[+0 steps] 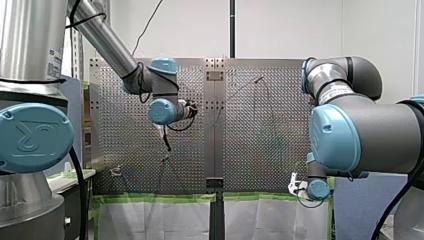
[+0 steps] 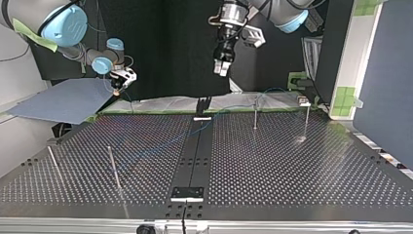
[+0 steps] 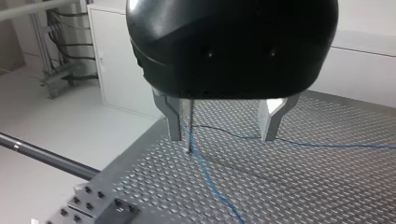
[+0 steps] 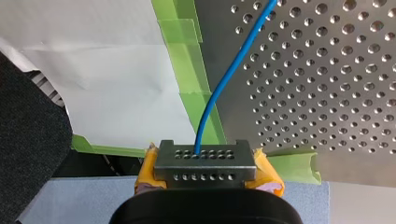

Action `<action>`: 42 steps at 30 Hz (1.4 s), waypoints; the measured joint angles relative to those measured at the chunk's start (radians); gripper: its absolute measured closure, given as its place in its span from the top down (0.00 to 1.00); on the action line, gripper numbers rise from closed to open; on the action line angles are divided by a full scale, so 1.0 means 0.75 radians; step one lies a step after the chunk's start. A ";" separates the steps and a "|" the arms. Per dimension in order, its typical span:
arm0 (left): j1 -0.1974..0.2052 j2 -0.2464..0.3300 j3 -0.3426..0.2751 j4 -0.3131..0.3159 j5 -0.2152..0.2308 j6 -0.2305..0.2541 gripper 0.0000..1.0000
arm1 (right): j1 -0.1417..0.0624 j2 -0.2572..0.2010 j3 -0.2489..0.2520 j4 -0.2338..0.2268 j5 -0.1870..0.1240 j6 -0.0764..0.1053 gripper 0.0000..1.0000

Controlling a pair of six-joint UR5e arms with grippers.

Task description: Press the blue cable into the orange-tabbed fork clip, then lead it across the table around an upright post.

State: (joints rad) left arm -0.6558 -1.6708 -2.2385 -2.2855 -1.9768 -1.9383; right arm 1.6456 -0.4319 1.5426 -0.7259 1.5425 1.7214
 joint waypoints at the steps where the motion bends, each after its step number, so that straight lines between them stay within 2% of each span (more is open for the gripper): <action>1: 0.002 -0.009 -0.011 0.006 0.001 -0.001 0.86 | 0.001 0.000 0.000 0.000 0.000 0.000 0.00; 14: 0.027 -0.158 -0.165 0.138 0.031 -0.033 0.86 | 0.008 0.000 0.000 0.000 0.000 -0.004 0.00; 21: 0.041 -0.212 -0.236 0.205 0.061 0.020 0.86 | 0.012 0.000 0.000 0.000 -0.001 -0.009 0.00; 26: 0.048 -0.217 -0.245 0.258 0.105 0.060 0.86 | 0.013 0.000 -0.001 0.001 -0.001 -0.009 0.00; 33: 0.051 -0.217 -0.230 0.339 0.179 0.044 0.86 | 0.012 0.000 -0.001 0.004 -0.001 -0.010 0.00; 37: 0.057 -0.217 -0.224 0.350 0.167 0.070 0.86 | 0.014 0.000 -0.001 0.008 -0.001 -0.010 0.00; 42: 0.063 -0.217 -0.223 0.304 0.120 0.125 0.86 | 0.015 0.000 -0.001 0.008 -0.001 -0.011 0.00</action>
State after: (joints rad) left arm -0.6083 -1.8336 -2.4054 -2.0575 -1.8864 -1.8443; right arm 1.6571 -0.4319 1.5416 -0.7197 1.5418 1.7133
